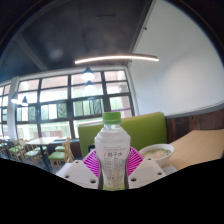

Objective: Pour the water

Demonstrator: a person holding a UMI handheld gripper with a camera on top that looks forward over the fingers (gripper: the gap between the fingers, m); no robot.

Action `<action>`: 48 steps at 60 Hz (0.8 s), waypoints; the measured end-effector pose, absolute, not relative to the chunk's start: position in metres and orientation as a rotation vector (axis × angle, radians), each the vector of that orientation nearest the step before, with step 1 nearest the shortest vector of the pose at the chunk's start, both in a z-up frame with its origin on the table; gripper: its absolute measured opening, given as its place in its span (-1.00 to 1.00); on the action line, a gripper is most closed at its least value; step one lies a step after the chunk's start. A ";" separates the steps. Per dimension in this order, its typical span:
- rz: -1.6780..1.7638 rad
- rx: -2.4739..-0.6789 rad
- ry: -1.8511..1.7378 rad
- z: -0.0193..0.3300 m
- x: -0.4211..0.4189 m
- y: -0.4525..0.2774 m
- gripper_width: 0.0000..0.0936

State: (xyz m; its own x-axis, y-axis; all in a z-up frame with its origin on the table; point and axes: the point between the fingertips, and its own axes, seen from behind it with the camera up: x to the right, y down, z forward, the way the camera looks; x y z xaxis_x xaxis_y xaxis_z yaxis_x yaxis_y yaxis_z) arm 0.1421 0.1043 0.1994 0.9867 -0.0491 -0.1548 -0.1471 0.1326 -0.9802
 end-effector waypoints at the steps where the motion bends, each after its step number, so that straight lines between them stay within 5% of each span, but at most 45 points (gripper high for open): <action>1: 0.061 -1.466 0.163 0.199 0.135 0.109 -0.40; 7: 0.039 -1.570 0.137 0.141 0.139 0.129 -0.40; 17: -0.010 -1.648 0.068 0.098 0.137 0.152 -0.40; 48: -0.039 -1.615 0.064 0.090 0.122 0.131 -0.31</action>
